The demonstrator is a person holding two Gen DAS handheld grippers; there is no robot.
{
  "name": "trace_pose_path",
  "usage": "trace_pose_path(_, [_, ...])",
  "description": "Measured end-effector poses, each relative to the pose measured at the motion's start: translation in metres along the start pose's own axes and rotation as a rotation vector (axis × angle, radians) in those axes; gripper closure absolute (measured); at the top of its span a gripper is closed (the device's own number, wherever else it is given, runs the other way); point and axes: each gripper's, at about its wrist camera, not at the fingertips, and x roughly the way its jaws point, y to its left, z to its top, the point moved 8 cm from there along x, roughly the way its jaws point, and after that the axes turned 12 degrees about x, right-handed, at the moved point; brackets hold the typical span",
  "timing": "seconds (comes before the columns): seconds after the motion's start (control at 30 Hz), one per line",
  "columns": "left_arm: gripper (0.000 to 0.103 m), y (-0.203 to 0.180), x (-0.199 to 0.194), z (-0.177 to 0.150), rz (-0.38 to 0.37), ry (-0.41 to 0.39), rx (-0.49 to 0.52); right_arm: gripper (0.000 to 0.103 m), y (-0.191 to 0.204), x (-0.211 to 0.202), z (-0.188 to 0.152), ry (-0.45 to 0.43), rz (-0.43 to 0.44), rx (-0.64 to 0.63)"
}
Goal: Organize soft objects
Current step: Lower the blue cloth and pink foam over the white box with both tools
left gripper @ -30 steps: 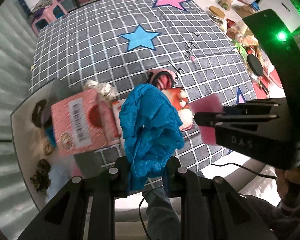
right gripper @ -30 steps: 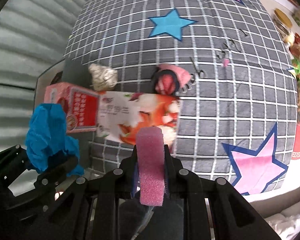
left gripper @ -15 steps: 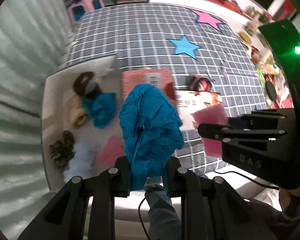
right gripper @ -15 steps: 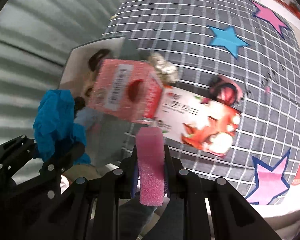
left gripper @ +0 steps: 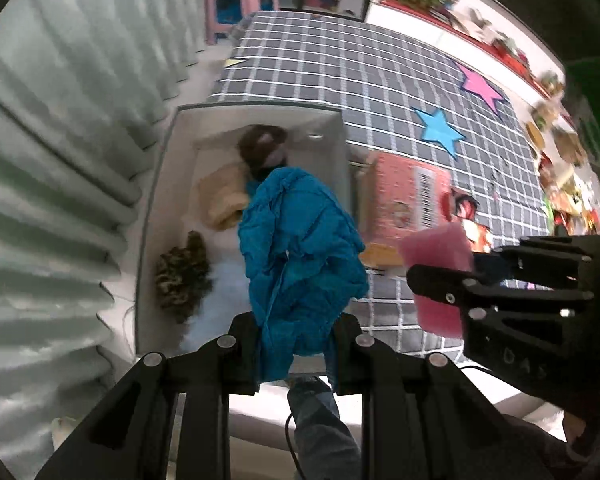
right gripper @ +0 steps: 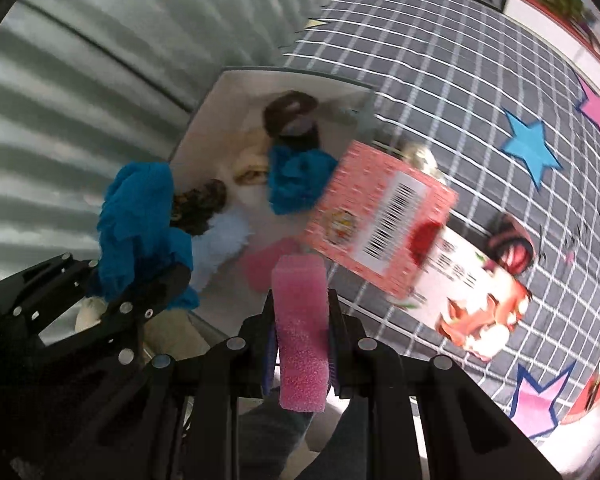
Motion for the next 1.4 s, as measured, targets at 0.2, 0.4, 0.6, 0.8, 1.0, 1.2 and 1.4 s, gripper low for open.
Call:
trace_pose_path(0.2, [0.078,0.036,0.011,-0.007,0.028,0.022,-0.083,0.081,0.028,0.009,0.01,0.012,-0.001,-0.065])
trace_pose_path(0.4, [0.078,0.053,0.02,-0.011,0.037,0.043,-0.127,0.081,0.046,0.018,0.022,0.024,-0.007,-0.107])
trace_pose_path(0.6, [0.078,0.06,0.025,-0.011,0.036,0.055,-0.14,0.081,0.058,0.023,0.029,0.035,-0.002,-0.124])
trace_pose_path(0.8, [0.077,0.06,0.029,-0.011,0.033,0.066,-0.143,0.081,0.059,0.026,0.03,0.047,-0.001,-0.128])
trace_pose_path(1.0, [0.077,0.059,0.032,-0.011,0.03,0.078,-0.137,0.081,0.058,0.029,0.031,0.055,0.001,-0.126])
trace_pose_path(1.2, [0.077,0.059,0.035,-0.01,0.031,0.084,-0.134,0.081,0.057,0.031,0.032,0.06,0.002,-0.118])
trace_pose_path(1.4, [0.077,0.06,0.037,-0.009,0.033,0.089,-0.132,0.081,0.057,0.032,0.032,0.061,0.004,-0.12])
